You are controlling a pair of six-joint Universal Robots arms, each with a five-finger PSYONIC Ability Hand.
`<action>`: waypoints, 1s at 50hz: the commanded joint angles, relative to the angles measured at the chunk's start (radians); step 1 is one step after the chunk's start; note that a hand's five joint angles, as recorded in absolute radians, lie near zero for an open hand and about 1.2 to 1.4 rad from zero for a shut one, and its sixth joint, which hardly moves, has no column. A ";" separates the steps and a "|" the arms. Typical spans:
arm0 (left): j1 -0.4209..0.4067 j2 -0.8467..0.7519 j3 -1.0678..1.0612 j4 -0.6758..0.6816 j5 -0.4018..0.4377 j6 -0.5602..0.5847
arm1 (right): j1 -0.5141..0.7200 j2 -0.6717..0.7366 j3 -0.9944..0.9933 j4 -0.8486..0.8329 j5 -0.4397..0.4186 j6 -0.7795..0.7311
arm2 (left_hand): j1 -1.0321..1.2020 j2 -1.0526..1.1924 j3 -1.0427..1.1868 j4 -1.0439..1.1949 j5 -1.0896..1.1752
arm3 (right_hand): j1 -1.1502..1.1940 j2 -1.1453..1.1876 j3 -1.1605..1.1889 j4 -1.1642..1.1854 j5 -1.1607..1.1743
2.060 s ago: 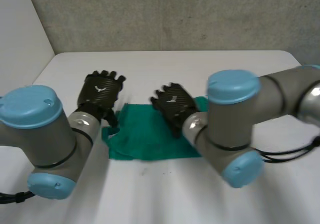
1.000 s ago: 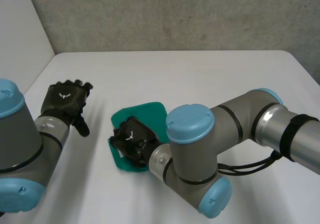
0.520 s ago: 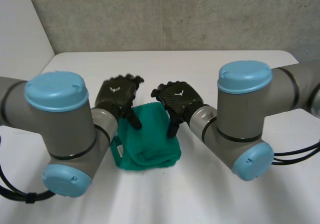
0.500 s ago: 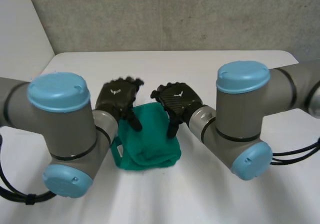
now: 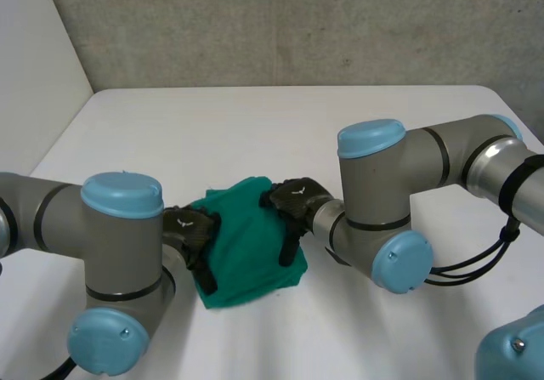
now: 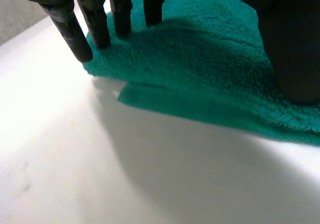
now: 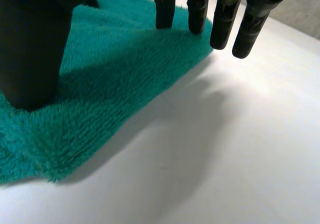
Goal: Fold the towel.
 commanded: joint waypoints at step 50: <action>0.319 0.502 0.273 -0.244 0.298 -0.266 | -0.309 -0.687 0.328 -0.215 0.246 0.006 | -0.029 -0.027 -0.039 -0.029 -0.044 | -0.028 -0.045 -0.038 -0.057 -0.052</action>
